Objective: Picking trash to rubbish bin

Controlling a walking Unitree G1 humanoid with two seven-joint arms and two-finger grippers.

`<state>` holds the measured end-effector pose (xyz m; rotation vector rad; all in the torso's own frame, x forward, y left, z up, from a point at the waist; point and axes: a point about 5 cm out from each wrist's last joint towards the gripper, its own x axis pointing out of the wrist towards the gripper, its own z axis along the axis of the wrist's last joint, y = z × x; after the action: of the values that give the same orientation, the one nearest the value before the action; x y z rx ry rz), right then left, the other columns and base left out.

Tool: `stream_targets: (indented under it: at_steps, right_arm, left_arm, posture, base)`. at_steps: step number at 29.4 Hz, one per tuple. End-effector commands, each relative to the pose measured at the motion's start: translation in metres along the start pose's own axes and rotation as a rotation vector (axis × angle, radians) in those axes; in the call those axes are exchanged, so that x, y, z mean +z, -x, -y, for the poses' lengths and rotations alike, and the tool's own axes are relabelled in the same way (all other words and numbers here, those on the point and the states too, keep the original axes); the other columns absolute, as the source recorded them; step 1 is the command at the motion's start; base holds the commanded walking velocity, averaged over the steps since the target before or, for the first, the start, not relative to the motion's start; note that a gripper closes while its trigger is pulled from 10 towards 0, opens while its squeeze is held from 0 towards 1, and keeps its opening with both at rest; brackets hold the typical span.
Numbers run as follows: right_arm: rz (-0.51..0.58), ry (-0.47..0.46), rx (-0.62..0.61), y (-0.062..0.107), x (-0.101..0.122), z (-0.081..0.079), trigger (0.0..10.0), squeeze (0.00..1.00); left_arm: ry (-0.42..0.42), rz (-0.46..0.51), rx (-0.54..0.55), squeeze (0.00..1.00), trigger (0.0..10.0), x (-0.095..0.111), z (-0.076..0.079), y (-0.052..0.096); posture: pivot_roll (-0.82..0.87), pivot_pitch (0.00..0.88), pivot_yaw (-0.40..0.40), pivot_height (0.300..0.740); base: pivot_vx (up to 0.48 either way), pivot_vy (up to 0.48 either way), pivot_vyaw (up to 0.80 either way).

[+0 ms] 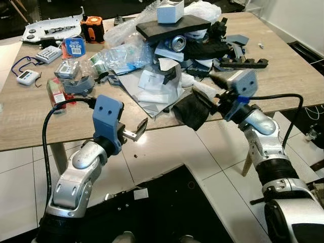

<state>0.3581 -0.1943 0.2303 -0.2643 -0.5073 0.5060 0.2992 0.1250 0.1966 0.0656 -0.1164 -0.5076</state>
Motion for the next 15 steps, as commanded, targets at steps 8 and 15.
stream_targets:
  at_steps: [8,15]
  right_arm:
    - [-0.048,-0.074,0.010,0.026,-0.019,-0.027,10.0,1.00]
    - [-0.117,-0.078,0.016,0.024,-0.028,-0.034,10.0,1.00]
  left_arm:
    - [0.009,-0.016,-0.009,0.00,10.0,-0.007,0.006,0.004]
    - [0.007,-0.014,-0.006,0.00,10.0,-0.006,0.005,0.002]
  posture:
    - [0.26,0.164,0.003,0.740]
    - [0.26,0.179,0.008,0.740]
  base:
    - [0.000,0.000,0.00]
    - [0.000,0.000,0.00]
